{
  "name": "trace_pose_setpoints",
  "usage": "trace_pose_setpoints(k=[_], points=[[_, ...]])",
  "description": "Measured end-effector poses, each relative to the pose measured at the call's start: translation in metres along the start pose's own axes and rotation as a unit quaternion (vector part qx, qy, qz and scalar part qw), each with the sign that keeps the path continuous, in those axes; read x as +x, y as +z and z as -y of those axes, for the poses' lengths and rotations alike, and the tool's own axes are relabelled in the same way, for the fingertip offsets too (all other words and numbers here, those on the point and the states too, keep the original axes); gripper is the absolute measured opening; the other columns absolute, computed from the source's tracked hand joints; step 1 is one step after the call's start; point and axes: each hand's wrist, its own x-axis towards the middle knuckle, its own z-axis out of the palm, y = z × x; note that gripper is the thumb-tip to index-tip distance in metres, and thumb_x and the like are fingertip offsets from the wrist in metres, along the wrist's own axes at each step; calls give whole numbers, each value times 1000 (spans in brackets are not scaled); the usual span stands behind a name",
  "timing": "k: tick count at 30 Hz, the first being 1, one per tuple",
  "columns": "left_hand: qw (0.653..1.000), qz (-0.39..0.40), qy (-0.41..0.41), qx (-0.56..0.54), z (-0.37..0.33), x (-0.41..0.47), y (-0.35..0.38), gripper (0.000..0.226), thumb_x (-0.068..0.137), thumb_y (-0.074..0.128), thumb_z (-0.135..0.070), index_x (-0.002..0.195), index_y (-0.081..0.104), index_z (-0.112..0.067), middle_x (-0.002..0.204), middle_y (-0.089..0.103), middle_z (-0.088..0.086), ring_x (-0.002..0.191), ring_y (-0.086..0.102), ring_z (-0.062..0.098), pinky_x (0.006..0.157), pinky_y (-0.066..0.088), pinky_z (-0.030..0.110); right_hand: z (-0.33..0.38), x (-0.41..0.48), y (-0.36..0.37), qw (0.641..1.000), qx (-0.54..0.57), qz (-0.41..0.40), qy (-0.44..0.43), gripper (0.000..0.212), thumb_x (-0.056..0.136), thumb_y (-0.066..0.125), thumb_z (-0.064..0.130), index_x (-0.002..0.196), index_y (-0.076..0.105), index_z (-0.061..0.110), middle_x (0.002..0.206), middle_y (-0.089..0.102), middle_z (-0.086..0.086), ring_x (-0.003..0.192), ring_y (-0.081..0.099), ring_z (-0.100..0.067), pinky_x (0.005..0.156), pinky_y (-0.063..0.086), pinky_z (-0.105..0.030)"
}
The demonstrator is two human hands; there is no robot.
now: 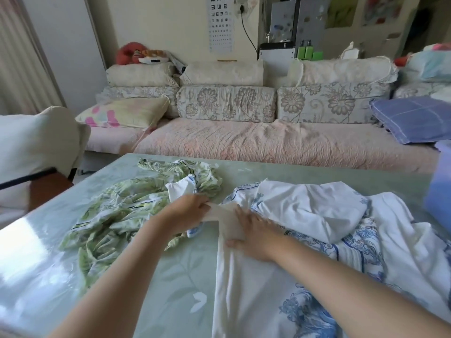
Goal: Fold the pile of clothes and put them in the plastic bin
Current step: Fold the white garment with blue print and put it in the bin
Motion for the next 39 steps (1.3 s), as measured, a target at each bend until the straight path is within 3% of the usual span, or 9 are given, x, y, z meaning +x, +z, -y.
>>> trace_pose_setpoints(k=[5,10,16,22,25,27,29,31,39], points=[[979,-23,18,200,24,-29,-17,35,80,72,-32,110,56,-40,98,64,-9,80,56,14,63,43,27,4,1,-2,999,-16,47,10,104,85,37,82,153,-25,34,166,-17,-6,152,-14,-29,121,2,-58],[940,-261,-8,217,59,-47,-15,31,65,82,-7,84,64,-24,90,67,-2,85,58,24,82,45,38,10,-1,-10,997,-24,67,13,103,83,45,79,155,-16,39,166,-15,-9,153,-11,-32,121,5,-57],[930,-309,21,197,76,-61,-22,35,61,72,10,75,63,-20,78,70,-1,75,62,24,76,41,37,40,-6,-21,993,-22,7,-118,95,86,56,12,153,4,56,167,-2,4,153,4,-20,123,9,-41],[843,-486,79,216,90,-85,-30,20,67,68,0,74,60,-18,74,63,-3,73,54,26,74,33,38,53,-5,-10,993,-5,41,-114,93,82,57,3,157,16,40,166,11,12,148,26,-21,117,30,-37],[897,-381,42,218,97,-98,-35,37,64,73,6,84,60,-22,80,67,-6,75,53,22,78,34,37,53,-4,-7,994,8,41,-97,86,84,50,2,154,24,43,166,9,11,151,21,-19,120,24,-31],[964,-153,-51,211,102,-111,-39,36,75,75,-11,102,60,-30,93,66,-9,80,51,15,83,35,32,55,-4,-7,995,9,54,-87,88,83,43,-1,153,25,50,167,5,10,153,14,-18,121,22,-32],[966,88,-173,174,110,-123,-41,46,75,76,-32,116,57,-35,104,61,-8,87,54,14,81,42,28,59,-3,-8,995,-3,67,-75,90,82,41,0,153,22,52,167,2,8,154,8,-18,122,21,-37],[940,195,-238,145,116,-130,-46,50,74,76,-33,122,60,-31,109,59,-5,94,58,17,80,49,26,66,0,-11,995,-16,83,-54,89,81,42,4,155,18,49,168,0,6,154,3,-18,123,17,-42],[986,12,-165,-5,119,-133,-68,33,80,62,-5,99,60,-32,97,57,-7,84,60,16,68,56,33,115,-1,11,994,-10,75,-83,56,102,13,59,154,-5,51,167,-10,3,153,-11,-20,118,-8,-62]])
